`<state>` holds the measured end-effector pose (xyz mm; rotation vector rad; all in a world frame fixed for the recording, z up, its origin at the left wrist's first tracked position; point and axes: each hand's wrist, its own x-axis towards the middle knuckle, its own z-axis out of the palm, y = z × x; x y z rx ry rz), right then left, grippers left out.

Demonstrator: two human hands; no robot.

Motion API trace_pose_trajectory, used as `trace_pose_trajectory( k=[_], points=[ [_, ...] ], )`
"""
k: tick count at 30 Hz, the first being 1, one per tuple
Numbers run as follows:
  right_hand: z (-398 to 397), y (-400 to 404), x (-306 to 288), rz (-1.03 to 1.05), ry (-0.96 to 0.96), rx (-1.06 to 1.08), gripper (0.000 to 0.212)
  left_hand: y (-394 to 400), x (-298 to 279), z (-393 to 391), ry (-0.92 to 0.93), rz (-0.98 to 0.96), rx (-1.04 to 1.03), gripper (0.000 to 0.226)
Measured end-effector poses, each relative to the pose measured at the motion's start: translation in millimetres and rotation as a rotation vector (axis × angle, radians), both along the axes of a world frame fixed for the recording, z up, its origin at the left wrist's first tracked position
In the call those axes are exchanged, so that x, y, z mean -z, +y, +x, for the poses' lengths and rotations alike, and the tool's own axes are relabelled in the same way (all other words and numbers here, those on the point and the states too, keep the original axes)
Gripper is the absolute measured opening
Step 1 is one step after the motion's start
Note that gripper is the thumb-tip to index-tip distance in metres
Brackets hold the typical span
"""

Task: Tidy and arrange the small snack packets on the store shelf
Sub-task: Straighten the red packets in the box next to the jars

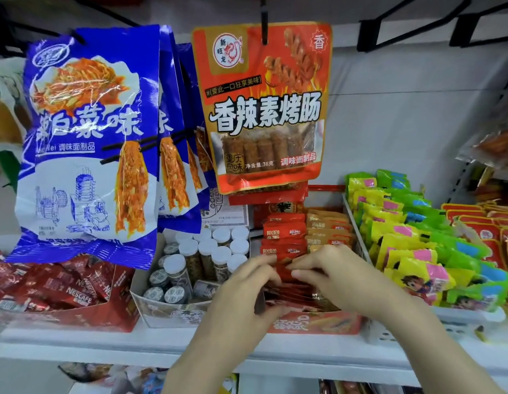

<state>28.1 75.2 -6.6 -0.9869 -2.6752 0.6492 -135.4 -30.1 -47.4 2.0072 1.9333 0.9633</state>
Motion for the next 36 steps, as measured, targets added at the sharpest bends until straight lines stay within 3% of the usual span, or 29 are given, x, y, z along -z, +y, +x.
trace_pose_trajectory(
  k=[2, 5, 11, 17, 22, 25, 30, 36],
  points=[
    [10.6, 3.3, -17.2, 0.016, -0.031, 0.022, 0.020, 0.8, -0.3, -2.5, -0.013, 0.010, 0.006, 0.028],
    [10.4, 20.0, -49.0, 0.255, -0.161, 0.034, 0.021, 1.9, -0.3, -4.9, -0.020, 0.013, -0.007, 0.031],
    [-27.4, 30.7, -57.5, 0.411, -0.535, -0.225, 0.042, -0.8, 2.5, -6.0, -0.074, 0.031, -0.013, 0.031],
    [-41.9, 25.8, -27.0, 0.588, -0.655, -0.235, 0.041, -2.6, 5.1, -5.7, -0.085, 0.054, -0.018, 0.026],
    [-26.0, 30.5, -24.1, 0.756, -0.603, -0.170, 0.023, -3.1, 7.1, -6.7, -0.097, 0.047, -0.023, 0.025],
    [-10.7, 33.5, -30.4, 0.689, -0.638, -0.138, 0.030, -3.6, 7.1, -6.8, -0.091, 0.037, -0.031, 0.026],
    [0.5, 34.0, -24.5, 0.381, -0.712, -0.150, 0.047, -3.8, 7.3, -4.6, -0.074, 0.027, -0.021, 0.029],
    [-5.3, 40.4, -28.2, 0.498, -0.729, -0.070, 0.034, -1.6, 8.6, -4.4, -0.043, 0.019, 0.000, 0.034]
  ],
)
